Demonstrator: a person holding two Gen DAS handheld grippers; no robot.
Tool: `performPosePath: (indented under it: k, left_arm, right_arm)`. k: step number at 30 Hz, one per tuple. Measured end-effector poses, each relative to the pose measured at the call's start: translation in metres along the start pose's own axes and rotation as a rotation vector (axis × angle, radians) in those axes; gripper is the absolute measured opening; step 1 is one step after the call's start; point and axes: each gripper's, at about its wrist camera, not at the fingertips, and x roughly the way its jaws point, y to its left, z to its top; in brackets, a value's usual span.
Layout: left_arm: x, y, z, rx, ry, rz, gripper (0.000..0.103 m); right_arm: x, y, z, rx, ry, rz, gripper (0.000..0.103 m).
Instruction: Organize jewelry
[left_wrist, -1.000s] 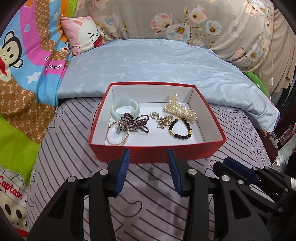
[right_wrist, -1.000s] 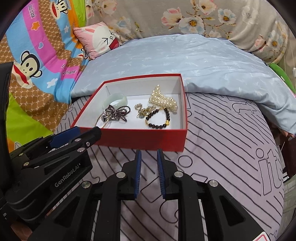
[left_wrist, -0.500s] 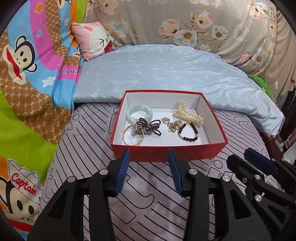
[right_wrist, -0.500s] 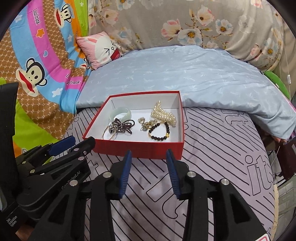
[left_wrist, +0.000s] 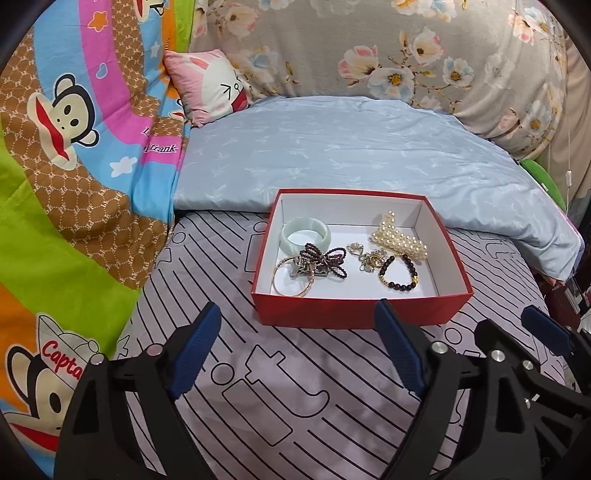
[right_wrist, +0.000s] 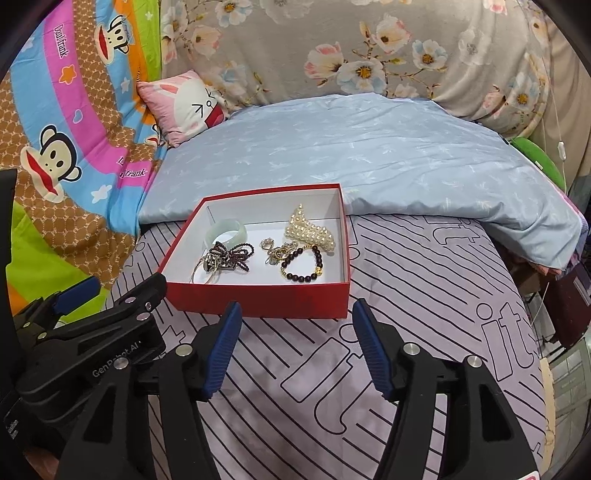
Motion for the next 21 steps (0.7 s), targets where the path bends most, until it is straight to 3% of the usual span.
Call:
performPosePath:
  k: [2,11,21]
  left_arm:
    - [-0.0012,0.0023,0.0000,-0.005,-0.007,0.013,0.091]
    - [-0.0016,0.0048,-0.0025,-0.003,-0.006,0.028,0.095]
    - [-0.0002,0.0043,-0.0075,0.002,-0.007,0.051,0.096]
  right_arm:
    - [-0.0002,-0.0010,0.0000,0.005,-0.004,-0.010,0.068]
    - [0.0007,-0.0041,-0.0065,0.009,-0.009,-0.057,0.078]
    - [0.0017,-0.0042,-0.0093,0.015,-0.003,-0.057,0.080]
